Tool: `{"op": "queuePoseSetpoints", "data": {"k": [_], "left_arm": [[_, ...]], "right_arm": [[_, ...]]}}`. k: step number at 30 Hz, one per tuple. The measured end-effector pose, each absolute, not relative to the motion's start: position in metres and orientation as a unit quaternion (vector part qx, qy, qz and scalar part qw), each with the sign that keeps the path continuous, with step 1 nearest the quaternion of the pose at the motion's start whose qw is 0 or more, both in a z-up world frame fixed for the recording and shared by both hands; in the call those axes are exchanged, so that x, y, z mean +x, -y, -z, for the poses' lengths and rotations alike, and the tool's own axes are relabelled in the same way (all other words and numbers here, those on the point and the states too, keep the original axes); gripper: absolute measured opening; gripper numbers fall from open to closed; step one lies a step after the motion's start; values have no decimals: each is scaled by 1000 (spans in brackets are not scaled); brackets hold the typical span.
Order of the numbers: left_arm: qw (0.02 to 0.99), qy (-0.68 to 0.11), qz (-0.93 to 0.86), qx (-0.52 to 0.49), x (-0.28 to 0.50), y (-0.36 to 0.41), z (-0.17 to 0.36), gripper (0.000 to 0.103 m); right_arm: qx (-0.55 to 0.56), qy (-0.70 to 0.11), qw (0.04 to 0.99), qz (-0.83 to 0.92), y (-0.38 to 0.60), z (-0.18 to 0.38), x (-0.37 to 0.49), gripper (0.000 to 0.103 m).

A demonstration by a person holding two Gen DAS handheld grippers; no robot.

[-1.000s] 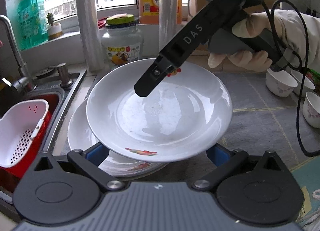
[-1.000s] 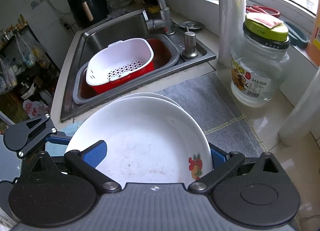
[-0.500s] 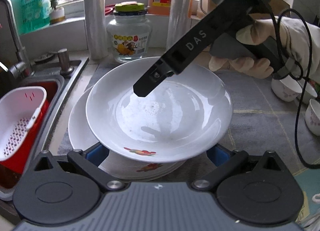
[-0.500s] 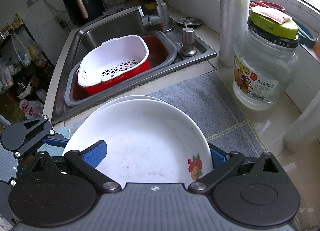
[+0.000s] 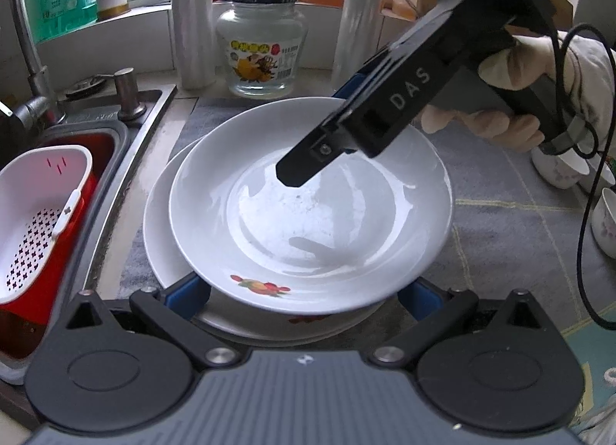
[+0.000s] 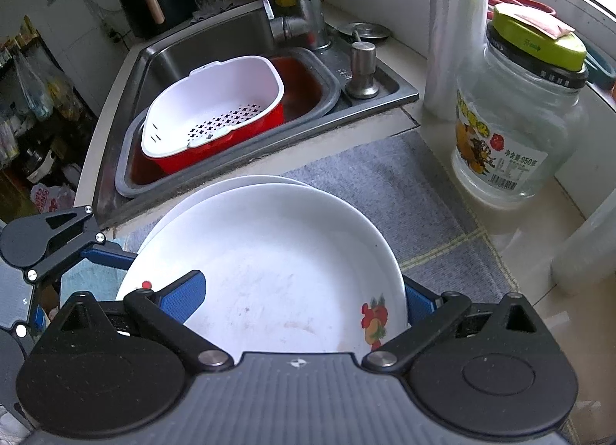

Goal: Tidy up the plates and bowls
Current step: 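Lower the clean plate onto the stacked plates with both tools, then open both tools and release the clean plate onto the stack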

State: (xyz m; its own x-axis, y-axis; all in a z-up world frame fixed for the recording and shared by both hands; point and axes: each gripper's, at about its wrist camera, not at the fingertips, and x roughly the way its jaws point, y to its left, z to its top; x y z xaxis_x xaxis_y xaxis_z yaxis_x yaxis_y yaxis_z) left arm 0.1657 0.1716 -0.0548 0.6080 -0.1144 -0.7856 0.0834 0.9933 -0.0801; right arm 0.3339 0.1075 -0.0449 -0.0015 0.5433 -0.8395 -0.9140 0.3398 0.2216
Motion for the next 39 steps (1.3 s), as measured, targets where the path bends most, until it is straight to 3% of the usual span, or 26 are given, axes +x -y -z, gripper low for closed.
{"op": "queuePoseSetpoints", "data": {"k": [26,39], "left_arm": [[840,-531,112,-1,186,-183,45,101],[843,-523,128,17,188,-178,41,101]], "right_arm": [[-211,-487,680,-506,-101,40,328,103],[-203,-492,675,-510,-95,38,322,103]]}}
